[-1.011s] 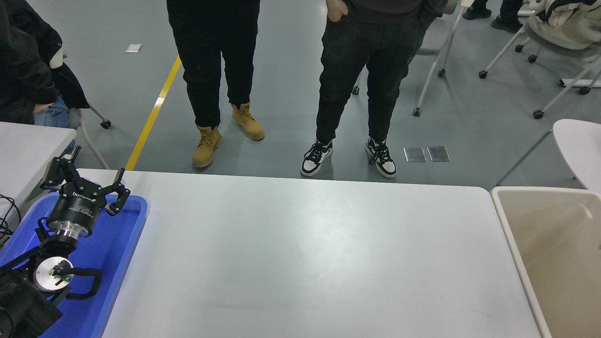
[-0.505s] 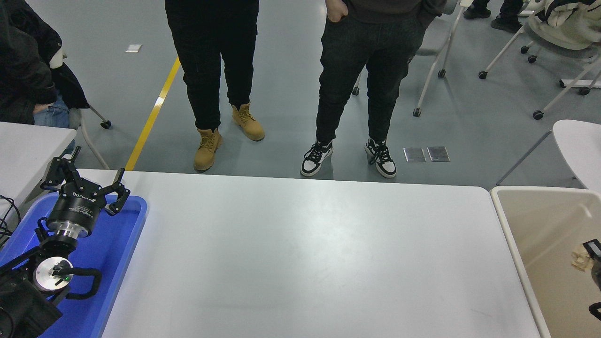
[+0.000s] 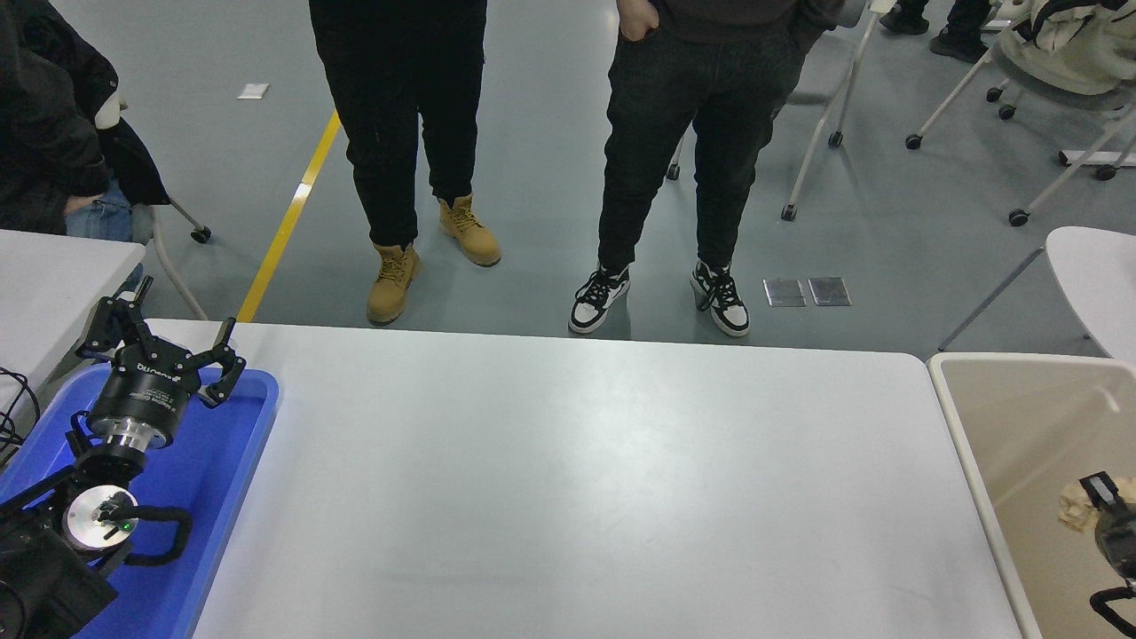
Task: Clean the table surface
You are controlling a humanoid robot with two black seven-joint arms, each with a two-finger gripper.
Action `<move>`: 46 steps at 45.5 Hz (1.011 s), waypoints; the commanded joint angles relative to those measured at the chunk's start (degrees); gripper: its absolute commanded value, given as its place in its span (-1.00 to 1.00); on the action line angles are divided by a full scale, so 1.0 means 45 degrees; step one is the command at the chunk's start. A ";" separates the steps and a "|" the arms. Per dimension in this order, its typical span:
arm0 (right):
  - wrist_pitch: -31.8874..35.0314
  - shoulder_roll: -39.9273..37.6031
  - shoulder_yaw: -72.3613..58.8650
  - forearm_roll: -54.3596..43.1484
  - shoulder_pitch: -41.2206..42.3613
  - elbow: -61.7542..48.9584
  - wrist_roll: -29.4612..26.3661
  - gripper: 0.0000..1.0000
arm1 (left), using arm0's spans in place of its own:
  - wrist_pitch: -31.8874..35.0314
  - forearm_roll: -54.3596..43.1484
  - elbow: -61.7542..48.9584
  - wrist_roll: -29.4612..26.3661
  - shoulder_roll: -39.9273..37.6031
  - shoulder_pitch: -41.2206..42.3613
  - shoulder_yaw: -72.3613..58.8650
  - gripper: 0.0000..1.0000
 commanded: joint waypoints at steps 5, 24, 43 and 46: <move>-0.0318 0.0062 0.0005 -0.0015 -0.0029 0.0038 0.0039 0.17 | 0.0000 0.0000 0.0000 0.0000 0.0000 0.0000 0.0000 1.00; -0.0123 -0.0075 0.0044 0.0004 0.0829 0.0389 0.0020 0.96 | 0.0000 0.0000 0.0000 0.0000 0.0000 0.0000 0.0000 1.00; -0.0182 -0.1247 0.2561 0.0005 0.3680 0.1249 0.0117 0.97 | 0.0000 0.0000 0.0000 0.0000 0.0000 0.0000 0.0000 1.00; -0.0182 -0.1285 0.3245 0.0005 0.4246 0.1229 0.0059 0.98 | 0.0000 0.0000 0.0000 0.0000 0.0000 0.0000 0.0000 1.00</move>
